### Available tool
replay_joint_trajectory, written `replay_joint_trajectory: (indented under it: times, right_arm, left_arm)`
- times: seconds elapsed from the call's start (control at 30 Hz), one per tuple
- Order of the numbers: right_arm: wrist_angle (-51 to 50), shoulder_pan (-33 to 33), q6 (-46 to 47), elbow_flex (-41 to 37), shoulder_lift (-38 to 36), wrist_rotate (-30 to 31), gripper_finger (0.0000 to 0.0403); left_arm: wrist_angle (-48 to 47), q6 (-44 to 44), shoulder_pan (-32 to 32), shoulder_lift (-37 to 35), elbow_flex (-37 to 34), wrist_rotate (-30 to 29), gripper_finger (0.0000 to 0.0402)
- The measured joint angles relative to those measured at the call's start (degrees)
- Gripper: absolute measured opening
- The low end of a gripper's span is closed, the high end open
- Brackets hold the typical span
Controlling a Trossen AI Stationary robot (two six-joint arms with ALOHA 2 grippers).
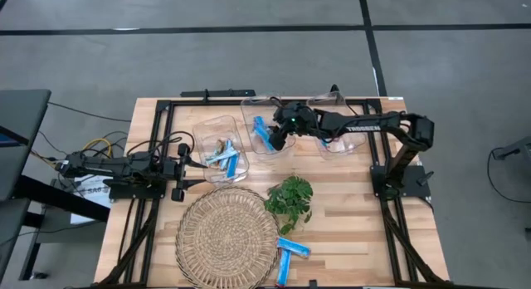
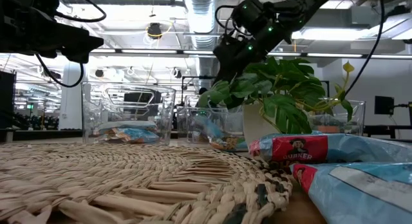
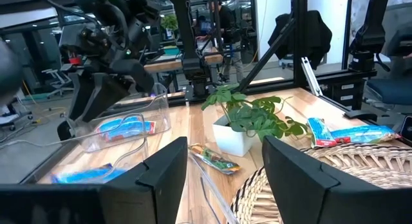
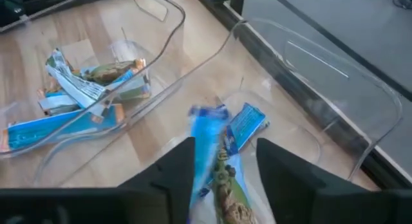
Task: Pick and place Granola Bars by type
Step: Put the top red granola bar into the right transparent bin
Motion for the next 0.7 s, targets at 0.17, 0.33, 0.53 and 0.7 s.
replay_joint_trajectory:
  times: [0.17,0.33,0.53,0.7]
  right_arm:
    - [-0.14,2.08,2.09,-0.05,-2.12,-1.92,0.0199]
    - [-1.66,7.61,4.12,0.02,-7.17,-8.21,0.0219]
    - [-7.06,16.12,12.54,0.02,-12.12,-14.46,0.0223]
    - [-7.69,24.31,22.38,0.02,-13.09,-20.08,0.0223]
  left_arm:
    - [0.00,-0.16,0.01,0.00,0.00,-0.02,0.0196]
    - [0.00,-0.45,0.01,0.00,0.00,-0.04,0.0196]
    - [0.01,-0.23,0.01,0.00,0.00,-0.08,0.0196]
    - [0.02,-0.15,0.01,0.00,0.00,-0.09,0.0196]
